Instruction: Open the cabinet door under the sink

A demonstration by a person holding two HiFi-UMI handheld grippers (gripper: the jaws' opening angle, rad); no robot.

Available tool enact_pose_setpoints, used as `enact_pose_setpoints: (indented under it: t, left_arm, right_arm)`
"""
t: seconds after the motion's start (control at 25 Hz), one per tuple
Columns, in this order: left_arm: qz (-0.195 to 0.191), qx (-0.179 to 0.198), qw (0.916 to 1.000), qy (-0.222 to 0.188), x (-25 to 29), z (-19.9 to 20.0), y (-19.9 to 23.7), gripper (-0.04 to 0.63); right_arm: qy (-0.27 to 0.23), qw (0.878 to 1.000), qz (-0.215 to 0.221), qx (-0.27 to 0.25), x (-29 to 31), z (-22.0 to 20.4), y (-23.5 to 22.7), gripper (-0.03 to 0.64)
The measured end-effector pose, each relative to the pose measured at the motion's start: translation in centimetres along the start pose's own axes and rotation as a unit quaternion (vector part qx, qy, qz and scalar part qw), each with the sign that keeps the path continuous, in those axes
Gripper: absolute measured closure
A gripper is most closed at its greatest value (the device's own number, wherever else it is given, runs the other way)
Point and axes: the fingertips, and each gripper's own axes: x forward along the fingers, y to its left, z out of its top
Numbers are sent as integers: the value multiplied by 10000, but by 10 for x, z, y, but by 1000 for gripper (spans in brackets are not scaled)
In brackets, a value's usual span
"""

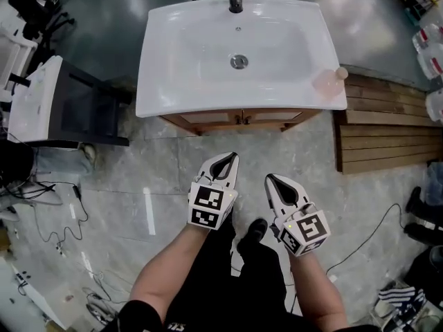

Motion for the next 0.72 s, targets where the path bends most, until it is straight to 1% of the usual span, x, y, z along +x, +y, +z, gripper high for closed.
enact_pose_setpoints:
  t: [0.16,0.36,0.48,0.6,0.72]
  left_arm:
    - [136,130,9998,-112,36,-24,6,584]
    - [232,315,9986,-357,86,-61,31,584]
    - [277,431,9976,-476,114,-84,41,584]
    - [226,586,9960,-632,138,-100,48,584]
    - [348,579,9945,-799,158,-111,59,584]
  right_arm:
    - [-105,9999,74,25,24,-43,-31,603]
    - [-364,9992,170,-3,66,-88,-64,603]
    - [-432,9987,256,-59,88,-117,-82,603]
    - [-531,9978,391,-102,107,-139,-94,603]
    - [-681,9961,517,-208,123,-154,-104,603]
